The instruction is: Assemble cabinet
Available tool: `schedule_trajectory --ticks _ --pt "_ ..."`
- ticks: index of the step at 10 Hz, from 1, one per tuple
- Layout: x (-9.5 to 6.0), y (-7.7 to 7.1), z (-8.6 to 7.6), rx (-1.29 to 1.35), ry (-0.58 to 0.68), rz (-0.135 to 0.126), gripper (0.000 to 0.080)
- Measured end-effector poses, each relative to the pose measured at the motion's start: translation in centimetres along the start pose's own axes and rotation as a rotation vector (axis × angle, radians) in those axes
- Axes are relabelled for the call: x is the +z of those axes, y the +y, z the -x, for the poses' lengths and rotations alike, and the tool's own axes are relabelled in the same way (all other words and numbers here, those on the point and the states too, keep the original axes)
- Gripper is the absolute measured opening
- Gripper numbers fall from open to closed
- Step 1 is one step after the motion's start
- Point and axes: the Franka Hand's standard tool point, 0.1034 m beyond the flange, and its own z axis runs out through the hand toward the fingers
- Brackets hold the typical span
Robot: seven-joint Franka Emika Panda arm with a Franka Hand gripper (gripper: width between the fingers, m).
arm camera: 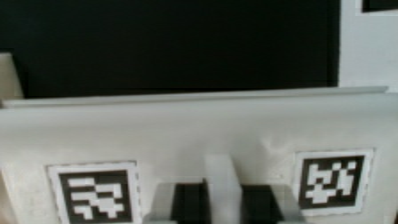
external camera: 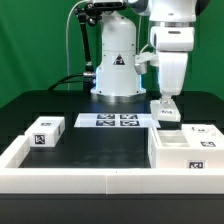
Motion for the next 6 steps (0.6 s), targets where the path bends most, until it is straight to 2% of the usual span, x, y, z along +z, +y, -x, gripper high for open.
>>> schedule_trajectory --ticks 2,6 --pt "0.2 1.0 -0.1 0.006 0.005 -0.002 0.0069" --pt "0.2 1.9 -0.5 0.007 0.012 0.005 0.0069"
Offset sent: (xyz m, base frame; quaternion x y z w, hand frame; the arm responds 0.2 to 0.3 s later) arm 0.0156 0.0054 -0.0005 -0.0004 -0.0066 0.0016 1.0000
